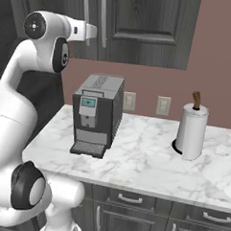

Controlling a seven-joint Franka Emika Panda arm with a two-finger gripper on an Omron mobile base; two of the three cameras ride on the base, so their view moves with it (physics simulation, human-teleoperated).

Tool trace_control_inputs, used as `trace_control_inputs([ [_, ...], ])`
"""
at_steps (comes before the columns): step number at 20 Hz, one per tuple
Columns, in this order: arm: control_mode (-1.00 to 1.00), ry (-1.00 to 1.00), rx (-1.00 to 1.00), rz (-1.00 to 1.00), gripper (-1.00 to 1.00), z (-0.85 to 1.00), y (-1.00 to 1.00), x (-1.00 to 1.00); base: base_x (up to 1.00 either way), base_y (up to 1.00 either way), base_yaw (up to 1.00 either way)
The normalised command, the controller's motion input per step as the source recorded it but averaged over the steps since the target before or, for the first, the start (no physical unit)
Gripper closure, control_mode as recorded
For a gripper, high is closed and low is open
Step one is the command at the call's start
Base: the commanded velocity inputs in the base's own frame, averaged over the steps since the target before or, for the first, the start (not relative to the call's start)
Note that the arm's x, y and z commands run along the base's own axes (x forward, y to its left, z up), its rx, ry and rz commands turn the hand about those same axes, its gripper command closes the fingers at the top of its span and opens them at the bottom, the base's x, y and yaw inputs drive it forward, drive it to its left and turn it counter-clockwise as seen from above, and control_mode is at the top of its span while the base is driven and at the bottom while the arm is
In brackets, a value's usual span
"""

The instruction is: The dining table condiment station is running low on mayonnaise. Refill the condiment station by opening the cabinet and taking the mayonnaise from the cabinet and placing it on the dining table.

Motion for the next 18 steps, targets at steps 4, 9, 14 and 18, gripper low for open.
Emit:
trace_control_inputs([
  [4,-1.0,-0.02,0.0,-0.06,-1.0,0.0,0.0,0.67,0.0,0.0,0.0],
  [9,-1.0,0.02,0.0,-0.03,-1.0,0.0,0.0,0.74,0.0,0.0,0.0],
  [14,-1.0,0.01,0.0,0.0,-1.0,0.0,-0.01,0.73,0.0,0.0,0.0],
  [18,-1.0,0.0,0.0,0.0,-1.0,0.0,-0.23,0.6,0.0,0.0,0.0],
])
